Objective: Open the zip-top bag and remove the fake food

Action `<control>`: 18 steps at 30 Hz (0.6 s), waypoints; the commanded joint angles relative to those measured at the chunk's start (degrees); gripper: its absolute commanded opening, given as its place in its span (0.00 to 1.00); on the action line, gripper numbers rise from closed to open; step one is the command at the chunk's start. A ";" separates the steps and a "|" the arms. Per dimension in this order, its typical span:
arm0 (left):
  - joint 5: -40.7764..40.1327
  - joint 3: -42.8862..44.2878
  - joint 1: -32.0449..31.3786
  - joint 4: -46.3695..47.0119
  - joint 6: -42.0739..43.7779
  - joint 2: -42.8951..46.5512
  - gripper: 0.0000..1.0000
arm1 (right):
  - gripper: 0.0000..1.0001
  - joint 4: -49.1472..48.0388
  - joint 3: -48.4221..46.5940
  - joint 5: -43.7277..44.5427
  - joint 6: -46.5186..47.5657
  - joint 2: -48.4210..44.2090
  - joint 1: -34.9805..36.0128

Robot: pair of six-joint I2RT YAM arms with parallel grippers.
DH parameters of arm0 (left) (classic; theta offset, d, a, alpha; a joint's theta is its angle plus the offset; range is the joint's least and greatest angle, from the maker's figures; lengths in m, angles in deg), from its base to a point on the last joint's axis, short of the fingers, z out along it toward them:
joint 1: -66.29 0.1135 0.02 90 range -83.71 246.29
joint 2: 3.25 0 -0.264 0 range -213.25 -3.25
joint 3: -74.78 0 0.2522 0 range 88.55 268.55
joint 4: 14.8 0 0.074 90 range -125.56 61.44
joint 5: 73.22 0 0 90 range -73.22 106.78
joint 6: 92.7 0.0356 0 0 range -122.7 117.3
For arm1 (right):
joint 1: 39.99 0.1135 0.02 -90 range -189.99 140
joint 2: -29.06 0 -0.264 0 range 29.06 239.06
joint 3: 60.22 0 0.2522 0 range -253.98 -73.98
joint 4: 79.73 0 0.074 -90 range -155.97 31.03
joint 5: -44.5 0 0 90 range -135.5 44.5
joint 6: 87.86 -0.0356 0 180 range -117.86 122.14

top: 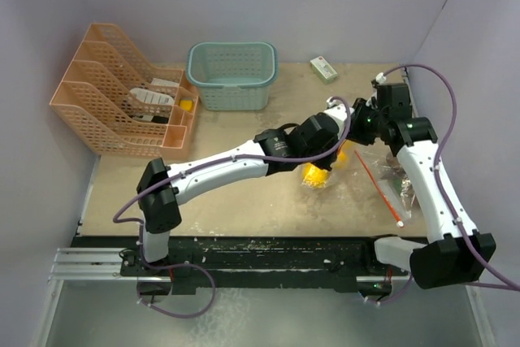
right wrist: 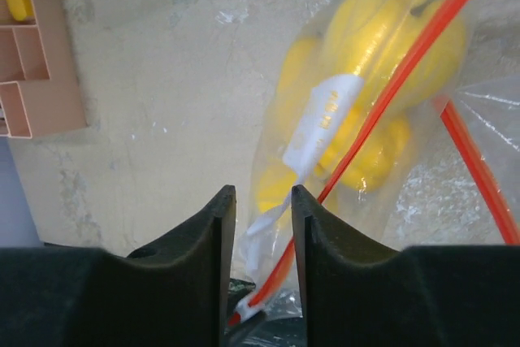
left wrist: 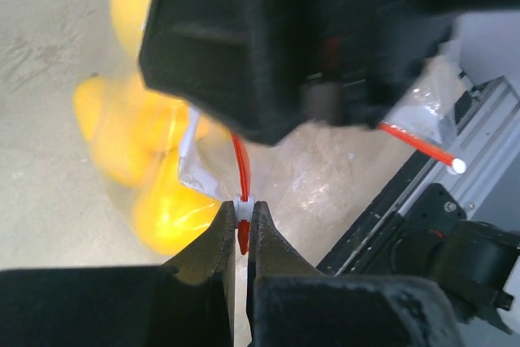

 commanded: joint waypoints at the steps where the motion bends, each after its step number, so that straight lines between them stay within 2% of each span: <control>1: 0.35 -2.33 3.92 -0.45 3.16 6.21 0.00 | 0.39 -5.52 -4.66 2.12 2.07 -5.11 0.14; 4: 3.41 -4.11 7.72 -1.81 5.53 9.16 0.00 | 0.47 -13.51 -3.61 4.16 4.67 -10.79 0.14; 5: 4.38 -4.75 8.56 -2.18 6.84 10.08 0.00 | 0.46 -15.69 -2.64 3.89 5.98 -12.37 0.20; 8: 6.23 -6.13 9.39 -2.73 11.49 12.49 0.00 | 0.22 -19.48 0.11 2.04 6.51 -12.73 0.40; 9: 6.23 -6.56 9.46 -2.80 13.15 13.20 0.00 | 0.17 -19.52 0.19 0.16 7.94 -12.18 0.40; 10: 6.20 -6.78 9.44 -2.88 14.06 13.73 0.00 | 0.17 -19.81 0.21 -2.68 9.48 -11.40 0.40; 13: 6.80 -6.66 9.42 -3.32 17.21 14.75 0.00 | 0.30 -21.33 0.14 -14.95 13.11 -9.56 0.40; 18: 10.36 -4.60 10.01 -9.01 25.25 14.42 0.00 | 0.50 -19.86 -0.85 -25.37 19.06 -5.61 0.40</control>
